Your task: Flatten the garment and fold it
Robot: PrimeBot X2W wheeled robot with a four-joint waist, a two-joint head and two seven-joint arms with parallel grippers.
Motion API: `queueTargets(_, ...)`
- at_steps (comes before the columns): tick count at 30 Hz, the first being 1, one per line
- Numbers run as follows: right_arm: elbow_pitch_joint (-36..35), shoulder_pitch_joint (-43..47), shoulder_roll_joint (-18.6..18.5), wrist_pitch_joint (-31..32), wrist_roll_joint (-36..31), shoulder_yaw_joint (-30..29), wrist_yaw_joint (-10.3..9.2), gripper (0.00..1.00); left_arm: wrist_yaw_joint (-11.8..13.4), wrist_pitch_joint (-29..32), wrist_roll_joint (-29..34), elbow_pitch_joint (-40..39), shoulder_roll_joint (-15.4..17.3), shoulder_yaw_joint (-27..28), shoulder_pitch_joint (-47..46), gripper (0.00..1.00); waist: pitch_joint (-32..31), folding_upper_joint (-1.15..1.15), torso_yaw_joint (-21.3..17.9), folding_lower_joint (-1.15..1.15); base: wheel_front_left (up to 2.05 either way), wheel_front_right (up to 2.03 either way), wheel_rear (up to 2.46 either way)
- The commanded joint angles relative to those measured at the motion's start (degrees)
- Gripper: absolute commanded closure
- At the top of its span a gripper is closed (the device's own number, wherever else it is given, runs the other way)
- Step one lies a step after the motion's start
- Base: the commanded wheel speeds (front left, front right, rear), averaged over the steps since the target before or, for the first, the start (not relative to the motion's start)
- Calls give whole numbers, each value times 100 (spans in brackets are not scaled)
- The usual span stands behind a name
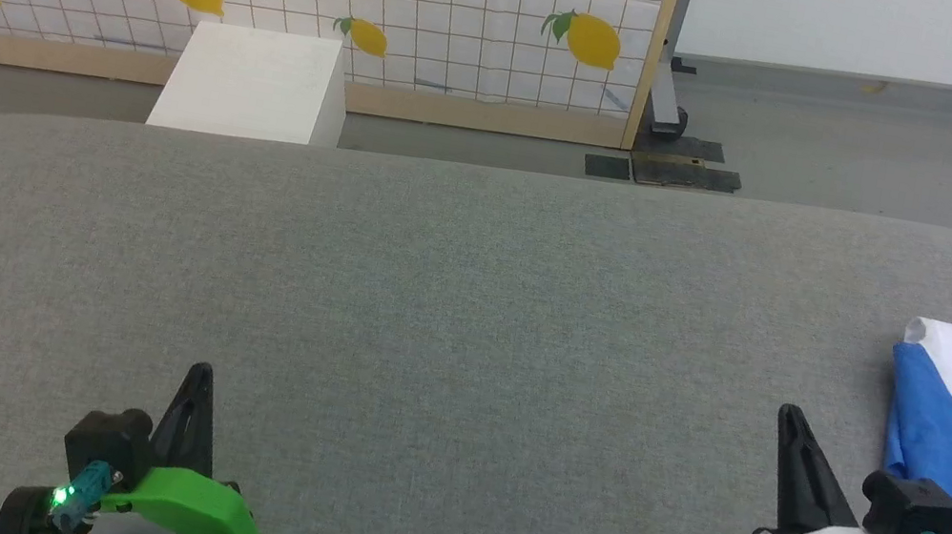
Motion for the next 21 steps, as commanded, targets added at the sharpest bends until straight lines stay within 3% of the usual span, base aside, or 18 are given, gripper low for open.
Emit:
queueTargets(1,-66,48,2,31,-50,8,-1,100,-25,27,67,-47,-2,19,11,100,2,0,1,0,0,0,0)
queueTargets(21,-383,141,4,228,-186,24,-2,100,-73,258,267,-294,-7,55,32,100,31,0,16,0,0,0,0)
